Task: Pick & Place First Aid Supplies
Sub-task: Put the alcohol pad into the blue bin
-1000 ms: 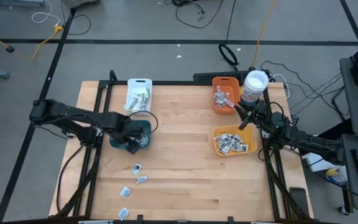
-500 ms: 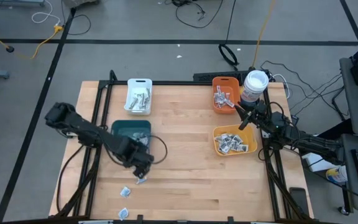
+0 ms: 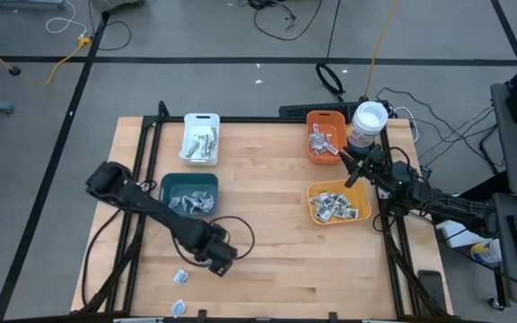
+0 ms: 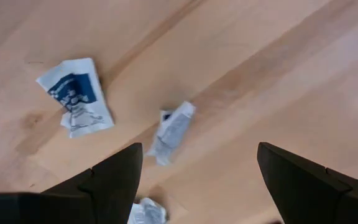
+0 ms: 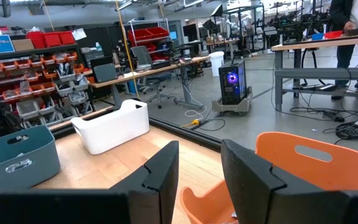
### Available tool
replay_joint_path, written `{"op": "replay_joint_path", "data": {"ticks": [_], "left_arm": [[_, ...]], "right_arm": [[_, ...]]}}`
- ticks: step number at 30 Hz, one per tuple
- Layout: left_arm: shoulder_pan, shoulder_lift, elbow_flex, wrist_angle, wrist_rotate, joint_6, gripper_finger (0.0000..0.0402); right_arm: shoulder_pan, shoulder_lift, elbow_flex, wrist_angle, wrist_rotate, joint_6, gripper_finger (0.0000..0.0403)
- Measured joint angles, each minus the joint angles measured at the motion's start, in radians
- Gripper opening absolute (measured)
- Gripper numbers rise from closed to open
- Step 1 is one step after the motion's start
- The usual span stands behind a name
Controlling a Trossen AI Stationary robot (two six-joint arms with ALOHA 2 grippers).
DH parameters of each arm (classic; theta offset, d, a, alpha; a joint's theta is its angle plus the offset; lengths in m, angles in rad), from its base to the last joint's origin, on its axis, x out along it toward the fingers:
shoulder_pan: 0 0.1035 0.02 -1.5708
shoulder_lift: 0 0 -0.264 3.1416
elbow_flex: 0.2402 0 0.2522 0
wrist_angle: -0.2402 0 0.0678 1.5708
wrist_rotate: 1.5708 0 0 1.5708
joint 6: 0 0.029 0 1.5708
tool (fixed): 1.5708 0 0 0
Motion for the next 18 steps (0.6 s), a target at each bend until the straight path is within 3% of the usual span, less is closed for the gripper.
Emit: {"op": "replay_joint_path", "data": {"ticks": [18], "left_arm": [[-0.003,0.040,-0.003,-0.001,0.033,0.148,0.0324]], "right_arm": [[0.000,0.000,0.000,0.000,0.000,0.000,0.0116]]}}
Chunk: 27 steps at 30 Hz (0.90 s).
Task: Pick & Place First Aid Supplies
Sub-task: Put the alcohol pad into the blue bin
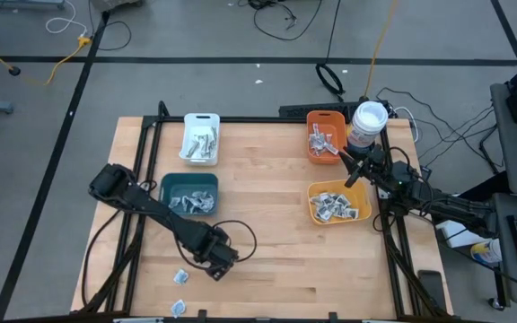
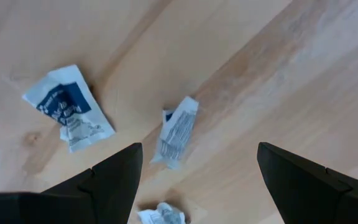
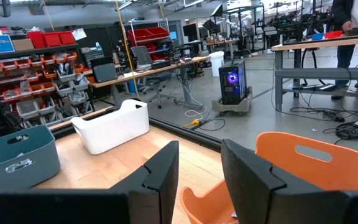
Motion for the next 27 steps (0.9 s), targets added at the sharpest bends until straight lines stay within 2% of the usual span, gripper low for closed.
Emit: {"op": "replay_joint_path", "data": {"ticks": [5,24,27], "left_arm": [[0.000,0.000,-0.014,0.008,0.023,0.013,0.0301],[0.002,0.000,-0.039,0.061,0.024,0.014,0.0015],[0.002,0.000,-0.039,0.062,0.036,0.015,0.0008]], "right_arm": [[0.000,0.000,0.000,0.000,0.000,0.000,0.0116],[0.000,0.000,0.000,0.000,0.000,0.000,0.0116],[0.000,0.000,0.000,0.000,0.000,0.000,0.0116]]}}
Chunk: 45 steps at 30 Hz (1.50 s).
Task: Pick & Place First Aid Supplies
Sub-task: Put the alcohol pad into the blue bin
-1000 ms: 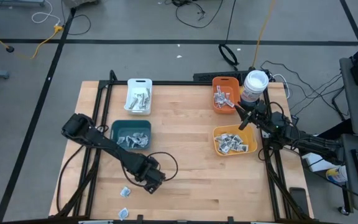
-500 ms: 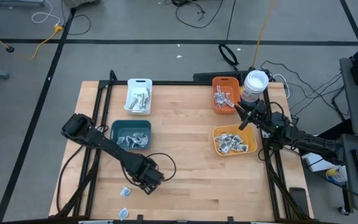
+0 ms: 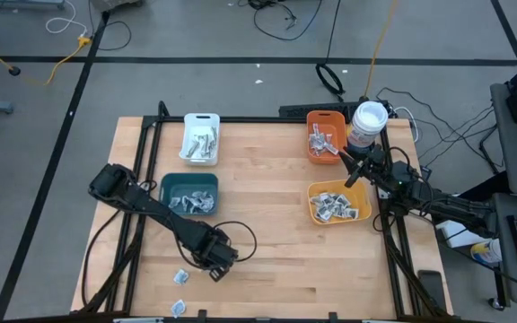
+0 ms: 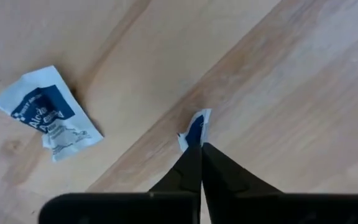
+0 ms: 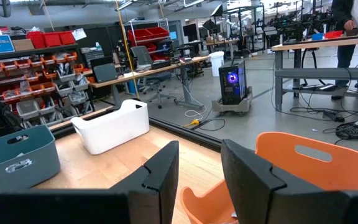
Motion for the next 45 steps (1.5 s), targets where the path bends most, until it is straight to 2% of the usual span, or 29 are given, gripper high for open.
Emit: {"op": "replay_joint_path", "data": {"ticks": [5,11,20,25,31,37,45], "left_arm": [[0.000,-0.005,0.000,-0.002,0.024,-0.004,0.0003],[0.007,-0.075,0.000,-0.015,0.039,-0.040,0.0002],[0.007,-0.210,0.001,-0.027,-0.041,-0.079,0.0001],[0.033,-0.254,0.001,-0.147,-0.065,-0.053,0.0001],[0.186,-0.379,-0.030,-0.314,-0.125,0.083,0.0001],[0.406,-0.499,-0.108,-0.387,-0.128,0.276,0.0000],[0.673,-0.578,-0.223,-0.449,-0.126,0.530,0.0000]], "right_arm": [[0.000,0.000,0.000,0.000,0.000,0.000,0.0116],[0.000,0.000,0.000,0.000,0.000,0.000,0.0116],[0.000,0.000,0.000,0.000,0.000,0.000,0.0116],[0.000,0.000,0.000,0.000,0.000,0.000,0.0116],[0.000,0.000,0.000,0.000,0.000,0.000,0.0116],[0.000,0.000,0.000,0.000,0.000,0.000,0.0116],[0.000,0.000,0.000,0.000,0.000,0.000,0.0116]]}}
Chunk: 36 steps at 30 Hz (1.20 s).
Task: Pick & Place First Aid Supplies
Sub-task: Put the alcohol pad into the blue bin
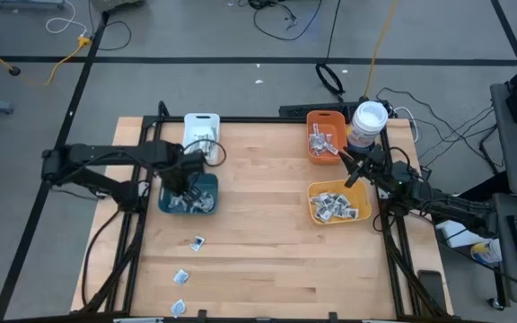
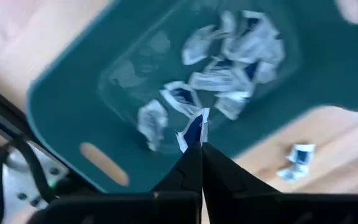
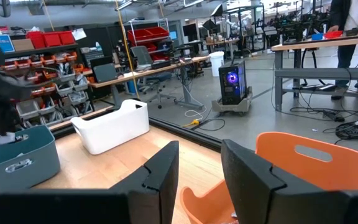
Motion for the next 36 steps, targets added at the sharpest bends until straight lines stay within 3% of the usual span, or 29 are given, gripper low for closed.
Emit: {"op": "replay_joint_path", "data": {"ticks": [11,18,22,28,36], "left_arm": [[0.141,-0.006,-0.234,0.180,-0.074,0.099,0.0000],[0.163,-0.006,-0.277,0.222,-0.078,0.102,0.0009],[0.165,-0.006,-0.277,0.240,-0.075,0.103,0.0048],[0.165,-0.006,-0.266,0.249,-0.052,0.105,0.0153],[0.114,-0.006,-0.148,0.168,-0.042,0.015,0.0248]], "right_arm": [[0.000,0.000,0.000,0.000,0.000,0.000,0.0116],[0.000,0.000,0.000,0.000,0.000,0.000,0.0116],[0.000,0.000,0.000,0.000,0.000,0.000,0.0116],[0.000,0.000,0.000,0.000,0.000,0.000,0.0116],[0.000,0.000,0.000,0.000,0.000,0.000,0.0116]]}}
